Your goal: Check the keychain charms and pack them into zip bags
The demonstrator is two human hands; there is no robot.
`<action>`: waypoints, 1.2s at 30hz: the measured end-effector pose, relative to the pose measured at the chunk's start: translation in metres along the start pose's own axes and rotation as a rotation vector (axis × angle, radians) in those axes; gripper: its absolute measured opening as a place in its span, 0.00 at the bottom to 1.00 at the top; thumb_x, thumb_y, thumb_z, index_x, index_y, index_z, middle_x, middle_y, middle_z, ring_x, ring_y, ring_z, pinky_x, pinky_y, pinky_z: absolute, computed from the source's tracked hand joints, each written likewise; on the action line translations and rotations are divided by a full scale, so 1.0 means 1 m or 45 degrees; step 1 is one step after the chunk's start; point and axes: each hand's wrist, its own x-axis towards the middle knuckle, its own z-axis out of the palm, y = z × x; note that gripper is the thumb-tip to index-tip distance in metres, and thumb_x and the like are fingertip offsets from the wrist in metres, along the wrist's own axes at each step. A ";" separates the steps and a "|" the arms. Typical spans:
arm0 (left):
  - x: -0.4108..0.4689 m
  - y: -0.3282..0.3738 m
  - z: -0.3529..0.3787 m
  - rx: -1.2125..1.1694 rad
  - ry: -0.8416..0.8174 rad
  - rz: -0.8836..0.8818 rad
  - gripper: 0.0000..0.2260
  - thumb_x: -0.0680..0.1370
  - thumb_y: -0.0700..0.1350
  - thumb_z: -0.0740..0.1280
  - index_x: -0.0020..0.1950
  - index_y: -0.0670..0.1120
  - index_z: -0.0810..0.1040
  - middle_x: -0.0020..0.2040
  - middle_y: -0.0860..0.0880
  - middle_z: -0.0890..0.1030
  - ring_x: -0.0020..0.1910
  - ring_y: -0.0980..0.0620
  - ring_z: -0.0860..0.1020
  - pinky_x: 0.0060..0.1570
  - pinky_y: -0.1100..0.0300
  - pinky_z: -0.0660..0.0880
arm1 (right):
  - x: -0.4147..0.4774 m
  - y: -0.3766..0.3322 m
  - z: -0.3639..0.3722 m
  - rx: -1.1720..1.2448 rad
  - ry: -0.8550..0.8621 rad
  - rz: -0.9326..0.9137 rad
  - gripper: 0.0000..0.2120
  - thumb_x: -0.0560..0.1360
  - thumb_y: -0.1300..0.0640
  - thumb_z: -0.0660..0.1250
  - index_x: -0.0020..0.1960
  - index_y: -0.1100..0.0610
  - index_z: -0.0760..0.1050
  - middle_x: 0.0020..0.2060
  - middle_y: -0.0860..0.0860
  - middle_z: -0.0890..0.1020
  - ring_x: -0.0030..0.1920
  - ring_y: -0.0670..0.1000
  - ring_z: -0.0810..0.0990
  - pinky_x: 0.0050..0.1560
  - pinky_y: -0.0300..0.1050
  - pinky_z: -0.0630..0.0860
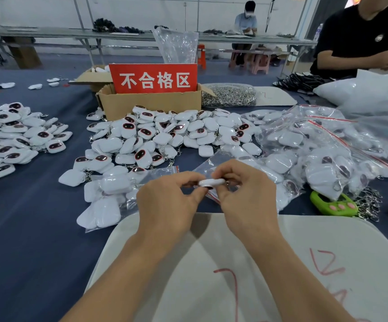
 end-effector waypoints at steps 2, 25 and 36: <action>0.001 -0.002 0.000 0.008 -0.017 -0.028 0.19 0.72 0.55 0.78 0.52 0.75 0.74 0.42 0.76 0.78 0.48 0.70 0.78 0.46 0.60 0.76 | 0.001 0.000 0.001 0.047 0.000 0.015 0.15 0.71 0.70 0.73 0.40 0.49 0.80 0.37 0.37 0.84 0.40 0.40 0.82 0.40 0.28 0.73; 0.019 -0.008 0.000 -1.050 -0.216 -0.627 0.11 0.77 0.35 0.68 0.43 0.46 0.89 0.34 0.42 0.82 0.23 0.53 0.72 0.28 0.65 0.72 | 0.006 0.000 -0.013 0.737 -0.538 0.384 0.20 0.65 0.70 0.74 0.54 0.54 0.86 0.49 0.51 0.88 0.45 0.47 0.83 0.43 0.39 0.77; 0.015 -0.016 -0.005 0.145 0.210 -0.312 0.09 0.78 0.57 0.64 0.40 0.59 0.80 0.31 0.55 0.79 0.33 0.56 0.73 0.33 0.58 0.62 | 0.014 -0.003 -0.009 1.003 -0.126 0.801 0.07 0.83 0.59 0.65 0.48 0.62 0.77 0.26 0.55 0.81 0.26 0.51 0.81 0.27 0.39 0.77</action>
